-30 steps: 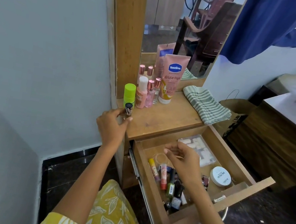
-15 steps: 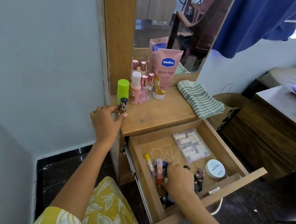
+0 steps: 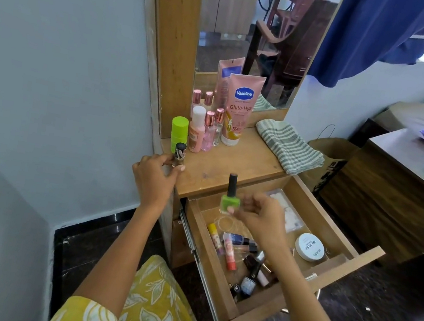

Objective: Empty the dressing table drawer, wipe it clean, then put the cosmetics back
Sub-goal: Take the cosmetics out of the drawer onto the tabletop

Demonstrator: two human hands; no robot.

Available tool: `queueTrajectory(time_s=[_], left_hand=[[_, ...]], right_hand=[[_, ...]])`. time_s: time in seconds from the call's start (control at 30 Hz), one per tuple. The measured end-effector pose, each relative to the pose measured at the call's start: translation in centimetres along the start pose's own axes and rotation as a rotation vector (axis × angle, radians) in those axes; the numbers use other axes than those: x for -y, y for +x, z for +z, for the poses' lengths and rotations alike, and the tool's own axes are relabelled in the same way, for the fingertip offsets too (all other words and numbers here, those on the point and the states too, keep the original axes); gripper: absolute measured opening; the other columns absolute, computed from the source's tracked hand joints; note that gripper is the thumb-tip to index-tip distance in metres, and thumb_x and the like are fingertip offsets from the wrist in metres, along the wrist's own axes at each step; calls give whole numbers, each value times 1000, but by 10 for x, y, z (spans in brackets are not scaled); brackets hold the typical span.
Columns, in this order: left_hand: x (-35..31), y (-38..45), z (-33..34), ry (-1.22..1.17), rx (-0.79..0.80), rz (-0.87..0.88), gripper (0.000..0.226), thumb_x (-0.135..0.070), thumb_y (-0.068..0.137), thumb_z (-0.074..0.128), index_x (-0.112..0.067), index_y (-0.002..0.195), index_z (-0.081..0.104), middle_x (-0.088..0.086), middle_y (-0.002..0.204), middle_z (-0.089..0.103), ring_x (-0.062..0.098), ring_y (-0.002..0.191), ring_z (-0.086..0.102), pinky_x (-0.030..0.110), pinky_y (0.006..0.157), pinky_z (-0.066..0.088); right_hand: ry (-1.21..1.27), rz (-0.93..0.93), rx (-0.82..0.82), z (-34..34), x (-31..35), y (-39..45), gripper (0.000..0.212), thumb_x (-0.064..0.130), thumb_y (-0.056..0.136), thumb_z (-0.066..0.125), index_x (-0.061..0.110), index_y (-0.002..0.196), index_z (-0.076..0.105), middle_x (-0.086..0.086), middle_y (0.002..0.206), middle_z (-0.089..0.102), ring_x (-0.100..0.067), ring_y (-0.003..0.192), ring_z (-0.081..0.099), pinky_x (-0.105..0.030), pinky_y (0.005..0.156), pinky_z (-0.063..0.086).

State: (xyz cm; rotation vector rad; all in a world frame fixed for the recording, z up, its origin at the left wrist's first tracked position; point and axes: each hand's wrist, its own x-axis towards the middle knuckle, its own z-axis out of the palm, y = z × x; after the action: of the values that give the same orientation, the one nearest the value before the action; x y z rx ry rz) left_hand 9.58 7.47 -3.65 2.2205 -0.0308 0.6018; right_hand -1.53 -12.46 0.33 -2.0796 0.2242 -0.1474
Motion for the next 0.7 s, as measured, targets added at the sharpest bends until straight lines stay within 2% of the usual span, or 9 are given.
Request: queueTrajectory(time_s=[0.07, 0.17, 0.3, 0.4, 0.47, 0.53, 0.6, 0.67, 0.7], left_hand=[[1, 0, 1, -5, 4, -3, 31, -30, 73, 79, -13, 98, 73, 3, 90, 73, 23, 86, 64, 47, 84, 46], [0, -1, 1, -1, -1, -3, 31, -31, 73, 79, -12, 98, 73, 4, 89, 73, 24, 85, 64, 47, 82, 47], [1, -2, 2, 18, -15, 3, 31, -33, 73, 78, -14, 97, 74, 3, 89, 73, 23, 86, 64, 39, 81, 41], [2, -2, 3, 45, -18, -4, 33, -35, 73, 78, -14, 98, 74, 3, 90, 73, 23, 87, 64, 39, 82, 41], [3, -2, 3, 56, -19, -5, 34, -35, 73, 78, -13, 99, 74, 4, 91, 73, 24, 87, 64, 43, 83, 44], [3, -2, 4, 61, -16, -10, 35, -35, 73, 78, -13, 100, 74, 5, 91, 73, 24, 87, 64, 45, 82, 46], [3, -1, 4, 63, -11, -21, 35, -36, 73, 77, -14, 100, 74, 4, 92, 73, 23, 87, 64, 45, 81, 45], [3, 0, 5, 61, -5, -34, 35, -37, 73, 77, -16, 101, 74, 2, 92, 73, 22, 88, 64, 45, 82, 45], [2, 1, 5, 58, -6, -40, 36, -37, 73, 77, -16, 102, 74, 2, 92, 73, 22, 88, 64, 45, 82, 46]], right_hand=[[89, -92, -94, 14, 15, 14, 25, 11, 74, 78, 25, 87, 62, 8, 87, 66, -4, 83, 64, -14, 72, 53], [159, -136, -184, 40, 28, 40, 27, 8, 74, 78, 14, 96, 63, 8, 87, 63, -4, 81, 61, -14, 72, 52], [128, -146, -176, 71, 35, 64, 26, 1, 80, 70, 8, 103, 62, 4, 93, 61, -6, 85, 57, -14, 73, 50], [97, -179, -202, 86, 35, 74, 24, 1, 79, 70, 9, 101, 62, 0, 92, 62, -10, 82, 57, -17, 71, 49], [113, -191, -216, 91, 36, 78, 22, 0, 78, 70, 9, 97, 62, -1, 89, 62, -9, 77, 57, -12, 68, 47], [135, -187, -216, 95, 38, 79, 21, 0, 79, 70, 9, 96, 61, 3, 86, 60, 0, 73, 54, -5, 64, 44], [121, -181, -202, 97, 37, 82, 22, 0, 80, 69, 8, 99, 61, 4, 87, 59, 2, 75, 54, -2, 65, 42], [78, -180, -177, 98, 35, 83, 27, -4, 80, 66, 3, 106, 61, -5, 97, 63, -9, 86, 62, -5, 72, 46], [66, -180, -155, 97, 34, 83, 31, -6, 79, 65, 2, 109, 61, -9, 102, 64, -16, 93, 63, -12, 78, 49]])
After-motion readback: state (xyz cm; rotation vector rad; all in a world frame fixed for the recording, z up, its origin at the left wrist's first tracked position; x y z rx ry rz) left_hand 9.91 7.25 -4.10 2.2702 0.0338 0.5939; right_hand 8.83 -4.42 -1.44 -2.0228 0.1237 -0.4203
